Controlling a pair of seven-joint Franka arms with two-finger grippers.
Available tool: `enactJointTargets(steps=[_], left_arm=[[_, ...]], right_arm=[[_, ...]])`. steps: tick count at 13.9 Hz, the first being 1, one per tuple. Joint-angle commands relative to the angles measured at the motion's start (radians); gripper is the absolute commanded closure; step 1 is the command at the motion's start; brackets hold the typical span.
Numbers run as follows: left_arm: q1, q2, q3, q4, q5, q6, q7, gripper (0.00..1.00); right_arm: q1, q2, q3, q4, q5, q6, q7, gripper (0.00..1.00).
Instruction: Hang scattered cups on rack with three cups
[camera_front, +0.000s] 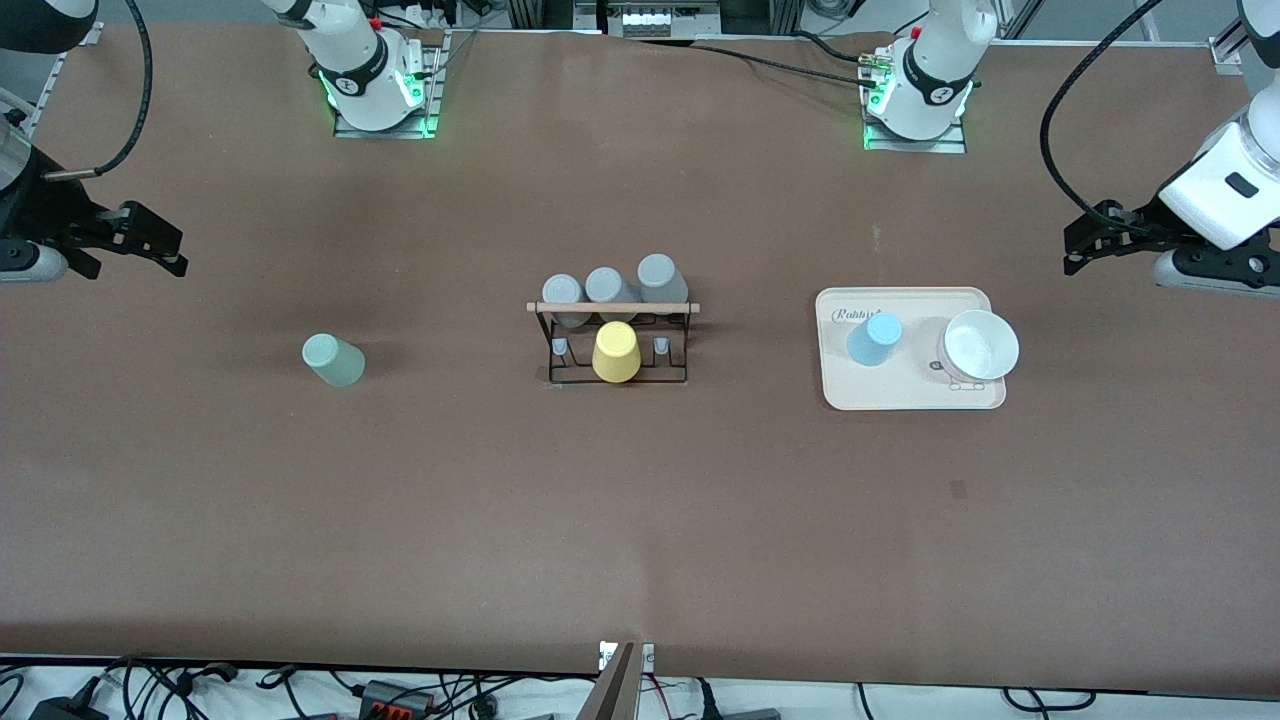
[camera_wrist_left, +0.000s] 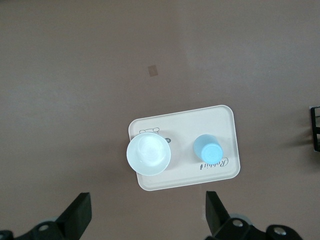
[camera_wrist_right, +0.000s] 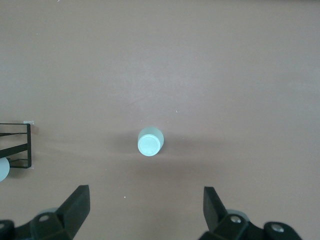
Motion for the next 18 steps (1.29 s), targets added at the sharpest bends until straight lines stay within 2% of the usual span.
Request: enactJointTargets(steps=[1, 13, 16, 18], left_arm=[[0.0, 0.008, -0.012, 0.033, 0.022, -0.031, -0.024, 0.0], [0.0, 0.01, -0.012, 0.035, 0.022, -0.035, -0.023, 0.0], [-0.002, 0.028, -0.025, 0.033, 0.02, -0.087, -0.027, 0.0], [-0.002, 0.042, -0.027, 0.035, 0.017, -0.18, -0.02, 0.0]], right_arm=[[0.009, -0.035, -0.011, -0.026, 0.003, -0.006, -0.015, 0.0], [0.009, -0.028, -0.012, -0.025, 0.003, -0.008, -0.004, 0.0], [0.009, -0.025, -0.011, -0.025, 0.003, -0.004, -0.004, 0.0], [0.009, -0.022, -0.012, -0.023, 0.003, -0.001, -0.004, 0.0]])
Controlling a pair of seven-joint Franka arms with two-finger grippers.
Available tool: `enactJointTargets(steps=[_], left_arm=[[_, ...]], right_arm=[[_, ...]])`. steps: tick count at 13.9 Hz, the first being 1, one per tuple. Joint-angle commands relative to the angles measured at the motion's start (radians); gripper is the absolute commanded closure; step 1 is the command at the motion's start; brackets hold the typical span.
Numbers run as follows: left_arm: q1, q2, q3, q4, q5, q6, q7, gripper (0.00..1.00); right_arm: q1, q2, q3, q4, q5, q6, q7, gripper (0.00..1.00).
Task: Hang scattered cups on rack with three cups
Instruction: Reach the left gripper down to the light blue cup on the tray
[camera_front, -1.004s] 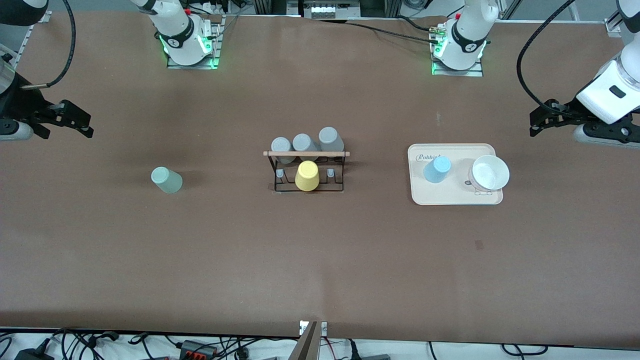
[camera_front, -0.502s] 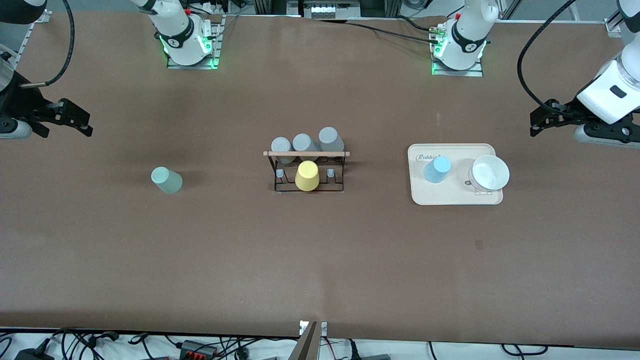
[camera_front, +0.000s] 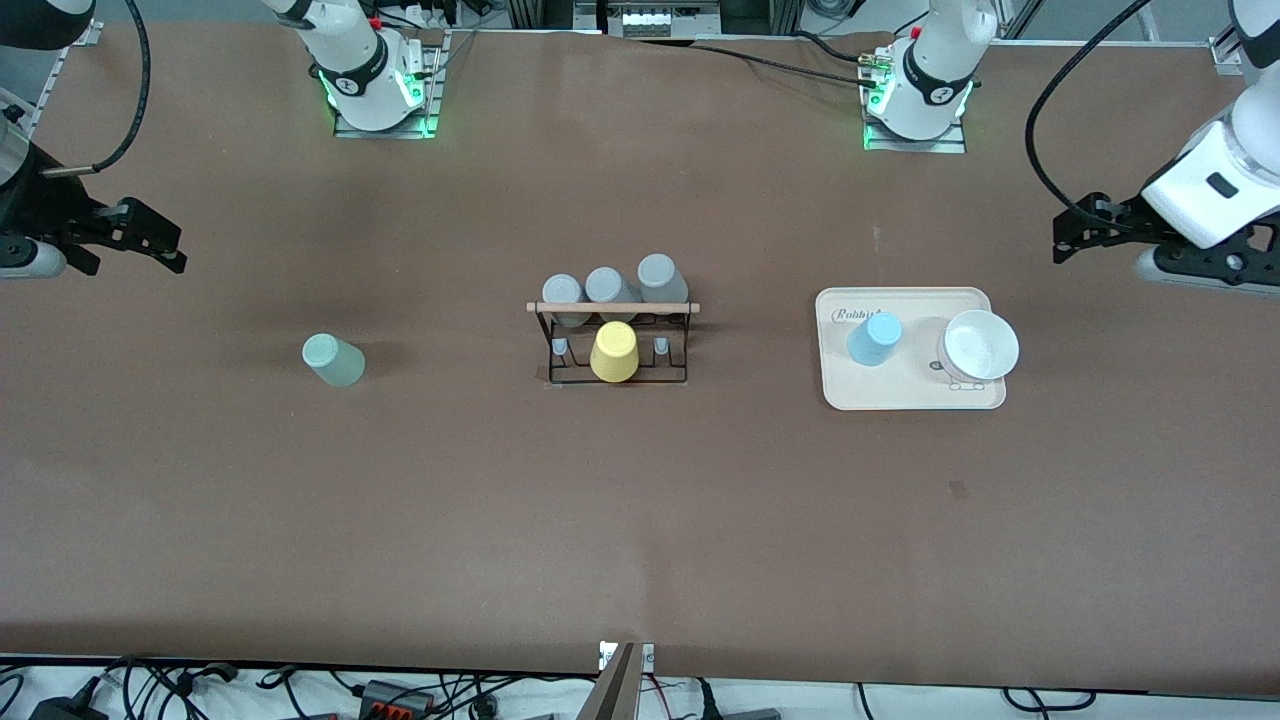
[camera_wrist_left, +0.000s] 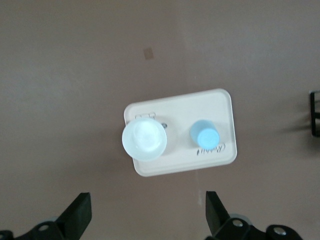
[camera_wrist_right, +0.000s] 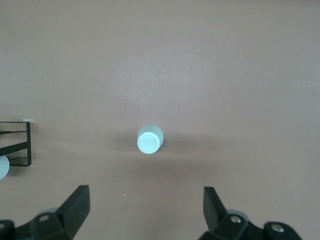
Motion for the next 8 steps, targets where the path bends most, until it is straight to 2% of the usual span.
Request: enactJointTargets(steps=[1, 3, 5, 6, 8], left_arm=[[-0.005, 0.045, -0.011, 0.027, 0.002, -0.107, -0.005, 0.0], [-0.022, 0.09, -0.034, 0.016, 0.003, -0.159, -0.013, 0.0], [-0.026, 0.101, -0.048, -0.029, -0.001, -0.146, -0.024, 0.0], [-0.025, 0.099, -0.05, -0.087, -0.009, -0.068, -0.045, 0.0], [-0.013, 0.078, -0.05, -0.259, -0.014, 0.177, -0.076, 0.0]], right_arm=[[0.007, -0.014, -0.009, -0.016, 0.003, 0.001, -0.004, 0.0], [0.009, -0.014, -0.007, -0.016, 0.003, 0.0, -0.002, 0.0], [0.012, -0.013, -0.007, -0.018, 0.003, 0.0, -0.002, 0.0], [0.012, -0.008, -0.007, -0.016, 0.003, 0.0, -0.002, 0.0], [0.012, -0.008, -0.007, -0.016, 0.003, 0.0, -0.001, 0.0]])
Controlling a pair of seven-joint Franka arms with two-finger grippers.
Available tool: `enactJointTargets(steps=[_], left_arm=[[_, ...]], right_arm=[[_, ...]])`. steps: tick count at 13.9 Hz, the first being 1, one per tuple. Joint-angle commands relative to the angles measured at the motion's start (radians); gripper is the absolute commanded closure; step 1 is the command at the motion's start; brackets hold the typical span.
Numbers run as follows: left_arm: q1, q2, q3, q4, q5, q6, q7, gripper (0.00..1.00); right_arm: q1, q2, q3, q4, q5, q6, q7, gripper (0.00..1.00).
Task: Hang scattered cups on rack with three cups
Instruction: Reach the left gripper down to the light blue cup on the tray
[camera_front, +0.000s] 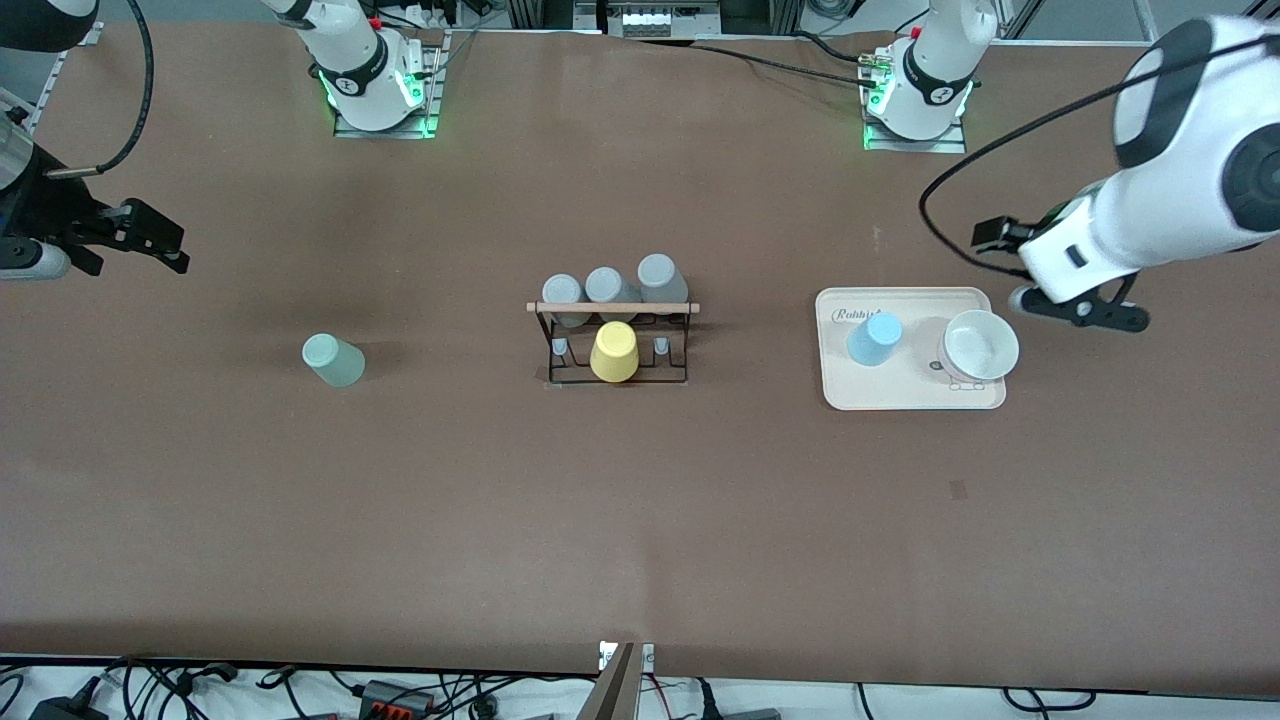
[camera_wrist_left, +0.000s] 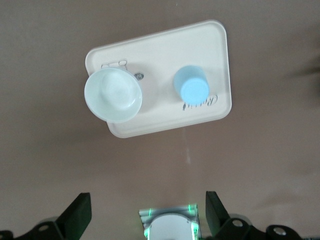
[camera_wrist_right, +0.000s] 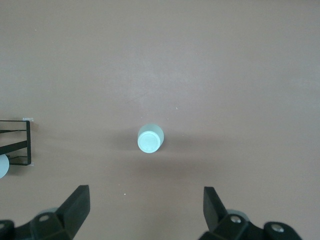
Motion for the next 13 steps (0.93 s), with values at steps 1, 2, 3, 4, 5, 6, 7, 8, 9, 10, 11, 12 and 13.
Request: enactJointTargets(steps=[1, 2, 3, 4, 5, 6, 7, 8, 9, 10, 11, 12, 13], left_arm=[[0.006, -0.061, -0.005, -0.254, -0.012, 0.32, -0.116, 0.0], [0.003, -0.068, -0.035, -0.334, -0.007, 0.439, -0.2, 0.0], [0.005, -0.066, -0.098, -0.399, 0.005, 0.538, -0.274, 0.0], [0.005, -0.057, -0.118, -0.459, 0.035, 0.652, -0.34, 0.0], [0.009, -0.036, -0.122, -0.509, 0.072, 0.756, -0.36, 0.0], [0.02, -0.013, -0.122, -0.546, 0.095, 0.853, -0.362, 0.0], [0.032, 0.007, -0.122, -0.562, 0.1, 0.906, -0.361, 0.0], [0.034, 0.023, -0.122, -0.565, 0.1, 0.929, -0.36, 0.0], [0.036, 0.033, -0.122, -0.565, 0.102, 0.931, -0.359, 0.0], [0.037, 0.041, -0.123, -0.567, 0.102, 0.934, -0.36, 0.0], [0.036, 0.043, -0.123, -0.582, 0.102, 0.955, -0.36, 0.0], [0.036, 0.049, -0.125, -0.593, 0.102, 0.986, -0.362, 0.0], [0.036, 0.056, -0.125, -0.606, 0.102, 1.007, -0.362, 0.0]], right_arm=[[0.009, -0.008, -0.007, -0.012, 0.003, 0.0, -0.001, 0.0], [0.009, -0.008, -0.007, -0.012, 0.003, 0.0, -0.001, 0.0], [0.009, -0.007, -0.006, -0.012, 0.003, 0.0, -0.001, 0.0], [0.011, -0.005, -0.004, -0.012, 0.003, 0.0, -0.001, 0.0], [0.011, -0.001, -0.004, -0.009, 0.003, 0.0, -0.001, 0.0], [0.011, 0.001, -0.004, -0.009, 0.003, 0.0, -0.001, 0.0], [0.011, 0.004, -0.004, -0.009, 0.003, 0.0, -0.001, 0.0], [0.011, 0.007, -0.004, -0.007, 0.003, 0.0, 0.001, 0.0], [0.011, 0.007, -0.003, -0.007, 0.003, 0.0, -0.001, 0.0], [0.011, 0.008, -0.003, -0.007, 0.003, 0.0, 0.001, 0.0], [0.011, 0.008, -0.003, -0.007, 0.003, 0.0, 0.001, 0.0], [0.011, 0.008, -0.003, -0.007, 0.003, 0.0, 0.001, 0.0], [0.01, 0.01, -0.003, -0.007, 0.003, -0.002, 0.001, 0.0]])
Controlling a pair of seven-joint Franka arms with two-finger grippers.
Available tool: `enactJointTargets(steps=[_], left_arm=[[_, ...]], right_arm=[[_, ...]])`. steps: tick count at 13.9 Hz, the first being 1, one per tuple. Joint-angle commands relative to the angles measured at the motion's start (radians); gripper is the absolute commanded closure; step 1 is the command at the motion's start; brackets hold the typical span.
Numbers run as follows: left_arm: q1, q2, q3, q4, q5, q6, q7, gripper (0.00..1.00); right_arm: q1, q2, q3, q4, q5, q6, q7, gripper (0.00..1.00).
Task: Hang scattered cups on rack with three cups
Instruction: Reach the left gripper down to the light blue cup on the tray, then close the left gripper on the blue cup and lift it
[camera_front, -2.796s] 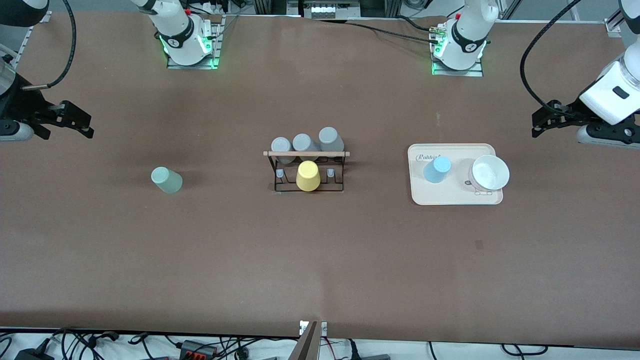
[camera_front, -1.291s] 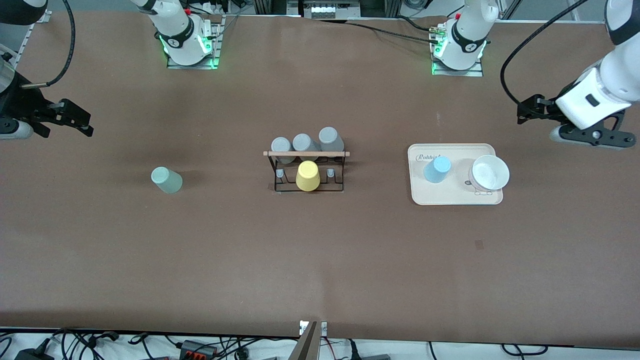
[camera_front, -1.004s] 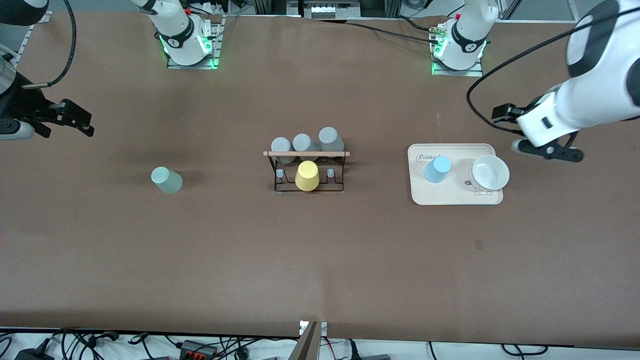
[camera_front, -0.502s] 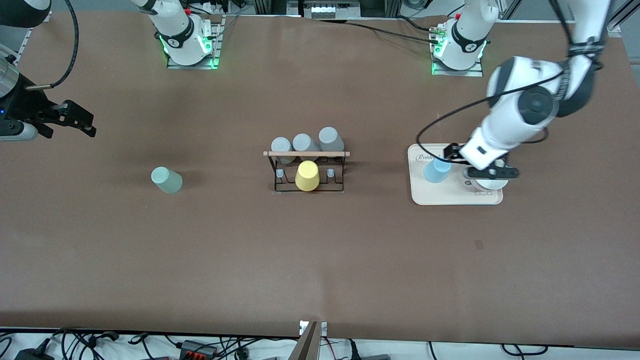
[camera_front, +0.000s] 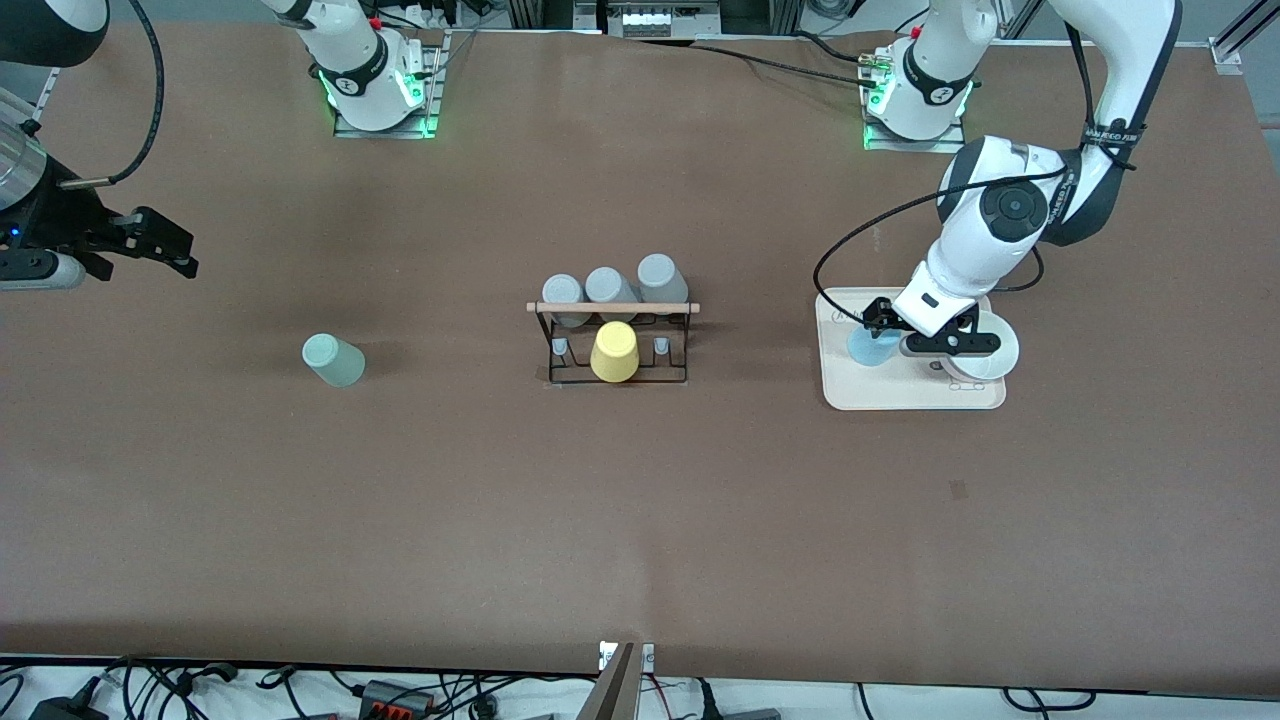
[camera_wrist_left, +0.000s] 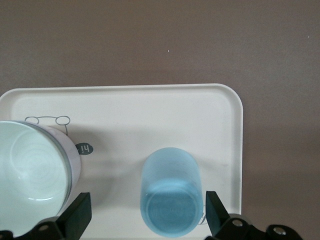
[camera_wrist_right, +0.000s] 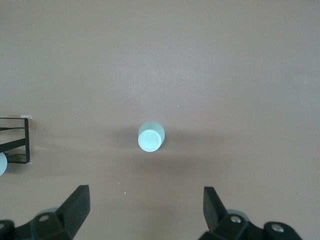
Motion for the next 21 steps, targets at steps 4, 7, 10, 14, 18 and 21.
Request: enactJointTargets(steps=[4, 7, 10, 14, 18, 21], left_arm=[[0.004, 0.018, -0.008, -0.05, 0.024, 0.094, -0.009, 0.0], [0.004, 0.052, -0.008, -0.067, 0.024, 0.152, -0.007, 0.0], [0.003, 0.096, -0.008, -0.096, 0.024, 0.247, -0.006, 0.13], [0.004, 0.09, -0.008, -0.093, 0.024, 0.242, 0.005, 0.72], [0.004, 0.05, -0.009, 0.015, 0.024, 0.098, 0.042, 0.76], [-0.026, 0.062, -0.018, 0.273, 0.023, -0.27, 0.03, 0.76]], right_arm=[[0.005, 0.002, -0.003, -0.004, 0.003, 0.0, 0.001, 0.0], [0.009, 0.022, -0.001, -0.003, 0.003, 0.001, -0.001, 0.0], [0.009, 0.021, -0.003, -0.001, 0.004, 0.006, -0.001, 0.0], [0.005, 0.022, -0.003, 0.016, 0.004, -0.002, -0.005, 0.0], [0.012, 0.019, -0.001, 0.017, 0.003, -0.002, -0.016, 0.0], [0.012, 0.019, -0.001, 0.019, 0.003, -0.004, -0.022, 0.0]])
